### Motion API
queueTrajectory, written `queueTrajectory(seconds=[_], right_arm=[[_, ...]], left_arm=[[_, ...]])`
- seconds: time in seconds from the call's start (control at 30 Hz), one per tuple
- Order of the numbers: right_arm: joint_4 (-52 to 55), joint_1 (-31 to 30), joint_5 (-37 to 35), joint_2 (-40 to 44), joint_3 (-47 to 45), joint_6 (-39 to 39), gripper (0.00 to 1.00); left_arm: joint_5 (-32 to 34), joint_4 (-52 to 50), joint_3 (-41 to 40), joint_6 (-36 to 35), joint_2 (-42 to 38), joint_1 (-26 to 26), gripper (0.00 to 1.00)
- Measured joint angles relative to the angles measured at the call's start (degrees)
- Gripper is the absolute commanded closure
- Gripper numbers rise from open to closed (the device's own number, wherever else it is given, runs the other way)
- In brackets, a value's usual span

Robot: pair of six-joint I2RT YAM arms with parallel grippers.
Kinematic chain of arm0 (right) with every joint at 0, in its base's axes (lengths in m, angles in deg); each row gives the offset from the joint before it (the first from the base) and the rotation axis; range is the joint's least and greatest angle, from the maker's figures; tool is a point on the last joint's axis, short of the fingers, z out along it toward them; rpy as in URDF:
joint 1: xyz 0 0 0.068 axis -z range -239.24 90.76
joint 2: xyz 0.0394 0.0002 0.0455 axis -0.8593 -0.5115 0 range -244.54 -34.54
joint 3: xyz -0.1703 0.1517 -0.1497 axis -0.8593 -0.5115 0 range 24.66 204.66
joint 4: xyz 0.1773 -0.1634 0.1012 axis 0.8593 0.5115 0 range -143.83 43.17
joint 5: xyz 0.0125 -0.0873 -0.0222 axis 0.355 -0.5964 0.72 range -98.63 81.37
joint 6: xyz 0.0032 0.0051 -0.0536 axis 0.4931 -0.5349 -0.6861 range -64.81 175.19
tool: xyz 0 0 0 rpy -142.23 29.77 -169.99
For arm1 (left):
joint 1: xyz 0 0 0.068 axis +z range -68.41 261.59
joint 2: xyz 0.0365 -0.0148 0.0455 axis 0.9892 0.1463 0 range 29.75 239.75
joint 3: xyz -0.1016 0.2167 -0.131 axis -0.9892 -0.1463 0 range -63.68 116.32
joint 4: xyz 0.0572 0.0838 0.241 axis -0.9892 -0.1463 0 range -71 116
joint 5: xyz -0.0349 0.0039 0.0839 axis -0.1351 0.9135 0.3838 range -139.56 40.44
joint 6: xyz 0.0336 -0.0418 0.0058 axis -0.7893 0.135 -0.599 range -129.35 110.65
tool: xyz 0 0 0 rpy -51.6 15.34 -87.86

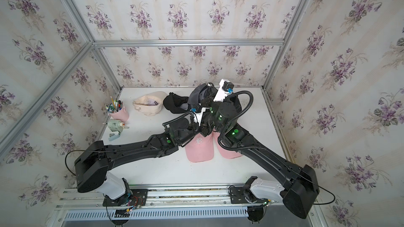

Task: Open the adjustable buckle of the baseball cap
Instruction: Place the baseball cap at the center of the board.

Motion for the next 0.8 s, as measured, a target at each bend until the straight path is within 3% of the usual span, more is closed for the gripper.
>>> queueTrajectory(seconds=[0.13,0.67,0.8], right_arm=[[-0.2,-0.7,-0.6,-0.2,0.2,0.0,1.0],[-0.3,-1.7,-2.3,-0.2,-0.8,-0.2,1.0],[-1.4,-1.7,-2.1,0.0,-1.8,-0.5,1.0]], left_arm=[[1.9,-1.7,1.9,-0.1,2.3,0.7,0.44],[2.4,-4.7,2.0,1.2,1.1,2.3,0.96],[1.3,-7.0,0.6,-0.1,-1.7,2.3,1.0]])
